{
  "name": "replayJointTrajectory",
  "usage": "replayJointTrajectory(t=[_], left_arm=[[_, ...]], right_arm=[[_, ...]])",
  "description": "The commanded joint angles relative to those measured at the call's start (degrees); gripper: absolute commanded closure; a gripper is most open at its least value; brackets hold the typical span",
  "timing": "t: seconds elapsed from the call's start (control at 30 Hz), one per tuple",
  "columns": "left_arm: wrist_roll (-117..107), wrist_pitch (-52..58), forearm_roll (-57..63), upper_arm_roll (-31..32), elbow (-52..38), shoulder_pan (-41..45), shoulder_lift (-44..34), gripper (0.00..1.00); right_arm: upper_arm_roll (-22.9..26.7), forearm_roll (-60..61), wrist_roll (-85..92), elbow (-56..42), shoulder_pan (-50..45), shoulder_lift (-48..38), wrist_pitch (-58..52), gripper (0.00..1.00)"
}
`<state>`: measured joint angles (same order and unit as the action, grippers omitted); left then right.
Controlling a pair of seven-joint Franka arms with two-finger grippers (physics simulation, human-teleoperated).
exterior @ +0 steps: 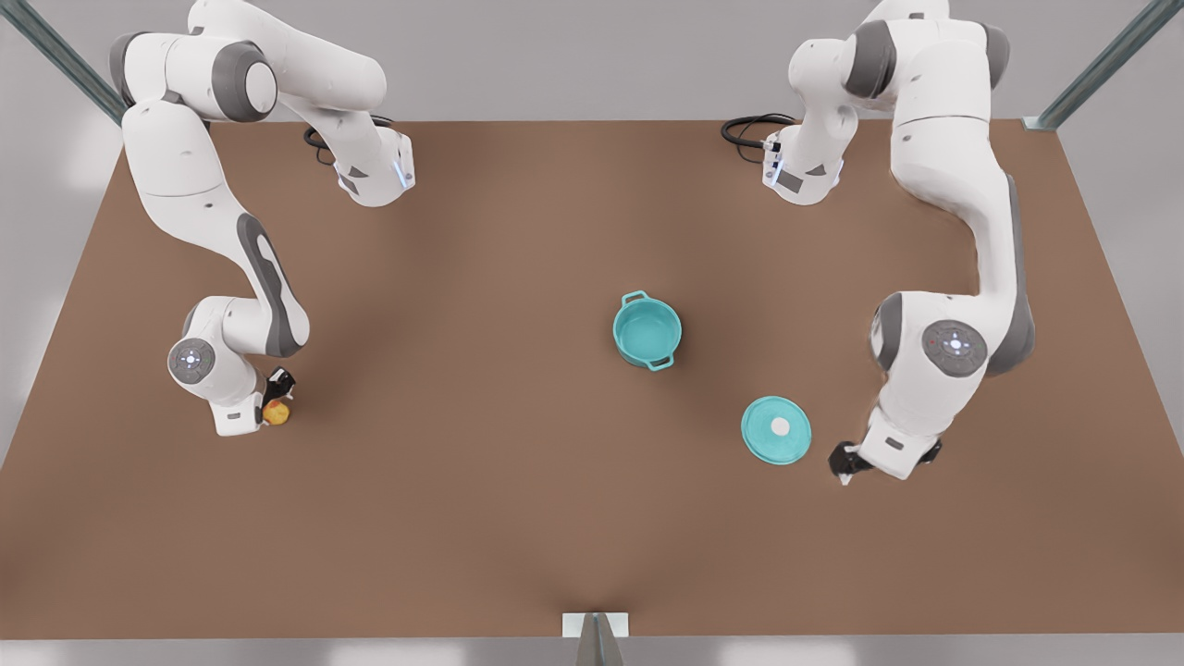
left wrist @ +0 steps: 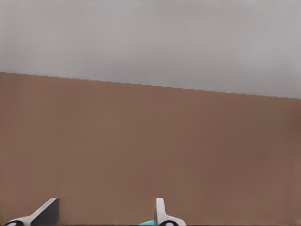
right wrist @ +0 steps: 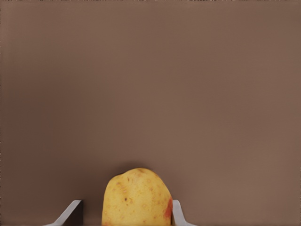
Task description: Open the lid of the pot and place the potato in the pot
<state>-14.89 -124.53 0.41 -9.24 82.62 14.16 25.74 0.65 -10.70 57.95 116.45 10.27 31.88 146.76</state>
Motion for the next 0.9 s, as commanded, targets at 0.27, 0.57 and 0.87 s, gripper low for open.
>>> replayJointTrajectory(t=[0.27,0.57,0.87], left_arm=[[15.3,33.8,-12.7,9.2,7.3,-9.7,-13.9,0.00],[13.1,35.9,-12.5,9.2,4.1,-10.6,-12.6,0.00],[13.4,37.2,-12.3,9.2,4.7,-10.8,-12.1,0.00]], right_arm=[[-0.5,0.5,2.0,-0.1,-0.4,-0.1,-0.4,0.28],[-0.6,0.5,2.3,-0.1,-0.5,-0.7,-0.6,0.51],[-6.5,3.5,1.7,-0.6,-0.5,-7.4,-10.4,0.53]])
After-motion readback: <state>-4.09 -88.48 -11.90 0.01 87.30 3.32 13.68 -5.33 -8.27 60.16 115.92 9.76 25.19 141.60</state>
